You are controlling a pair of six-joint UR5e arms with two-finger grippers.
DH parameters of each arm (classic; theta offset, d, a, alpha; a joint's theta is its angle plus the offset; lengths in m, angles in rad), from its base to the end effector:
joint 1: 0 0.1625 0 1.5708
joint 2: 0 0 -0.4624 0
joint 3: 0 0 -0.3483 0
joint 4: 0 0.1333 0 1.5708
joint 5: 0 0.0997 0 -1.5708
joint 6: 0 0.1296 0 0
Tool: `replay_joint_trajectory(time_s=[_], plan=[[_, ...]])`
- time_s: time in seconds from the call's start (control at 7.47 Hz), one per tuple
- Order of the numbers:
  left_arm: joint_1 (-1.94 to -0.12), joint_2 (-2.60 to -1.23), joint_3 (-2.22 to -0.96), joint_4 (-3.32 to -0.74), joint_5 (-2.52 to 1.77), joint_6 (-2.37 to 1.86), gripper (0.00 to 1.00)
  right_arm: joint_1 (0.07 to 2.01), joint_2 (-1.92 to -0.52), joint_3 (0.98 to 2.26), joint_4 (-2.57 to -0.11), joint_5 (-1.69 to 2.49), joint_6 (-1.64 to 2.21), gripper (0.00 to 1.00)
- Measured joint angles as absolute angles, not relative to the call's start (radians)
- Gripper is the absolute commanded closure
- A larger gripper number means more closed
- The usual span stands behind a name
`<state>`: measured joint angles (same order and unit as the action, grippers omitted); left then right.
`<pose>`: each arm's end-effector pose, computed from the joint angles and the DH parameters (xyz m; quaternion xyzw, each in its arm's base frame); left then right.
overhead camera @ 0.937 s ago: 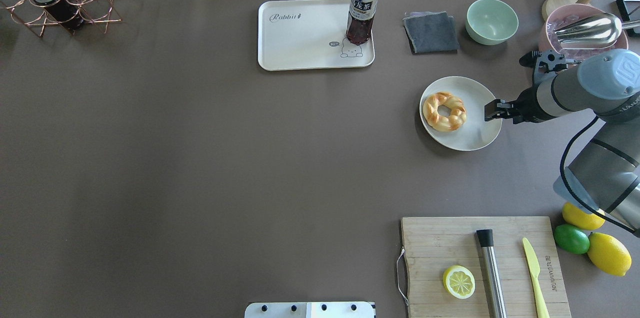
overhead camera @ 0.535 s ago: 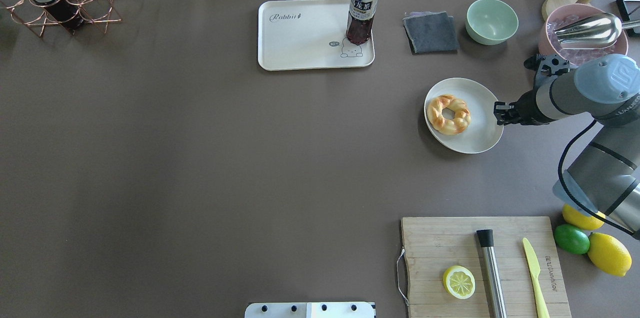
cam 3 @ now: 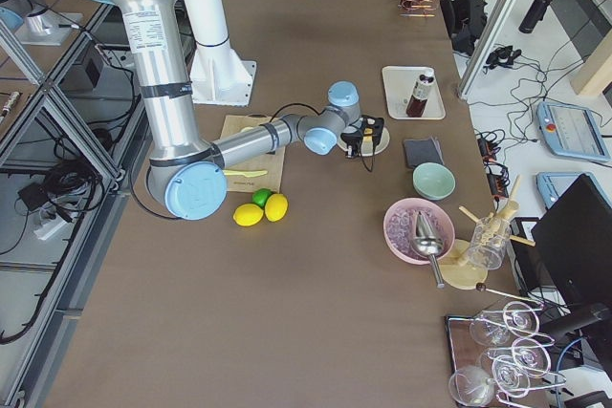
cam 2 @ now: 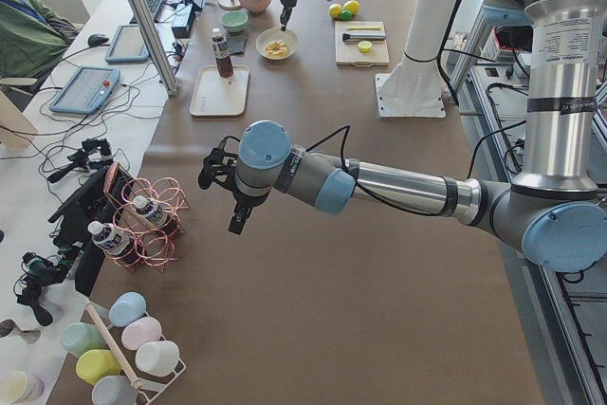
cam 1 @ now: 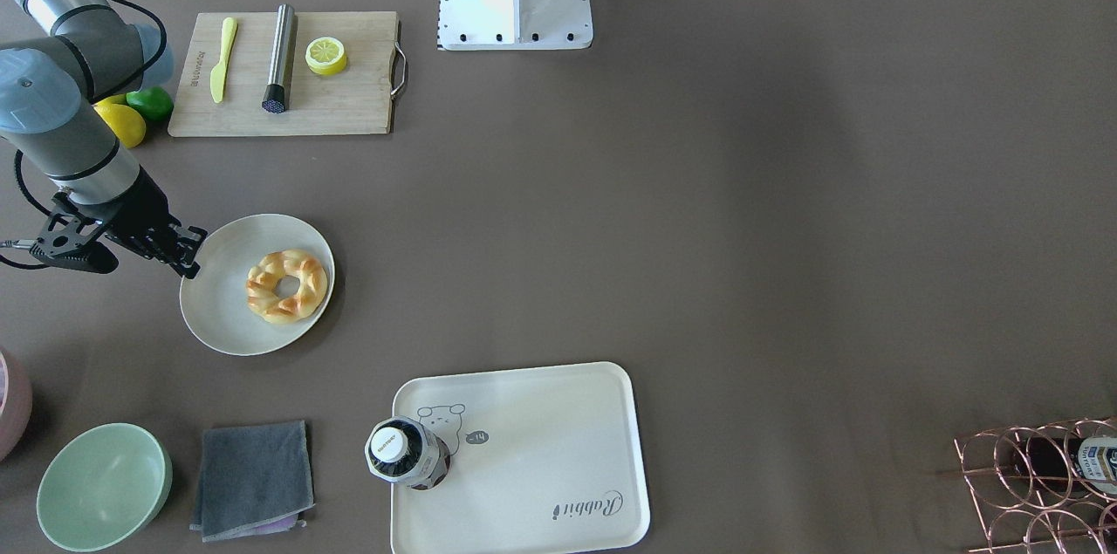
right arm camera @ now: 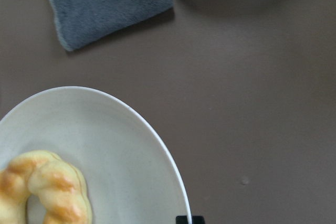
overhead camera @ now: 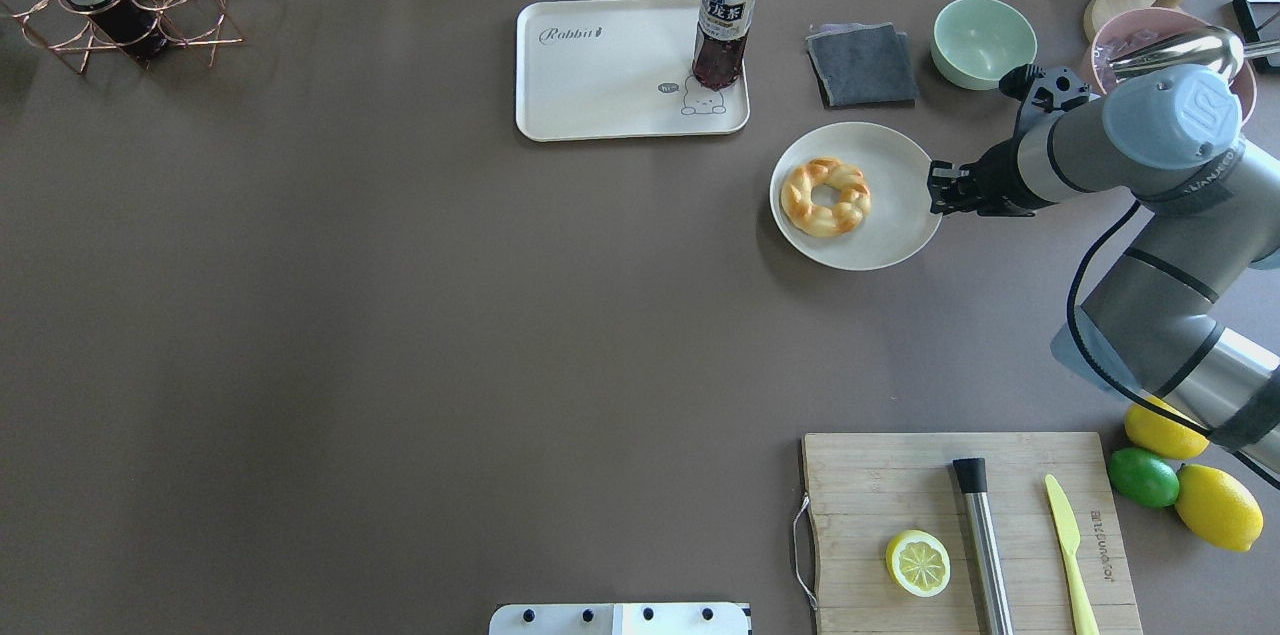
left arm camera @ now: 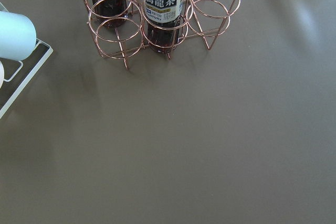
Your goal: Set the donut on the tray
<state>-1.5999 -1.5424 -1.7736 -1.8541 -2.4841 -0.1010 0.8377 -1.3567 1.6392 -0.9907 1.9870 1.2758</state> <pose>-0.0439 -0.4532 0.5913 0.1880 0.4365 0.0430 0.8788 -0.3331 -0.4908 0.5186 0.0611 -0.4459 0.1550 0.8795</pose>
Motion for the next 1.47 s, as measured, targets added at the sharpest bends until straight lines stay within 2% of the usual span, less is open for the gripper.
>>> replay_joint_trajectory(time_s=[0.4,0.94,1.2,1.47], plan=[[-1.577,-1.566,-1.777,-1.874,-2.514,-0.202,0.02,0.796,-1.207,1.675,-1.017,2.013,1.425,1.00],[-1.449,-1.605,-1.777,-2.061,-2.511,-0.556,0.02,0.582,-0.928,1.793,-1.305,1.805,1.482,1.00],[-1.387,-1.639,-1.778,-2.101,-2.503,-0.681,0.02,0.475,-0.818,1.797,-1.406,1.708,1.490,1.00],[-1.349,-1.676,-1.778,-2.107,-2.500,-0.757,0.02,0.402,-0.680,1.734,-1.531,1.662,1.505,1.00]])
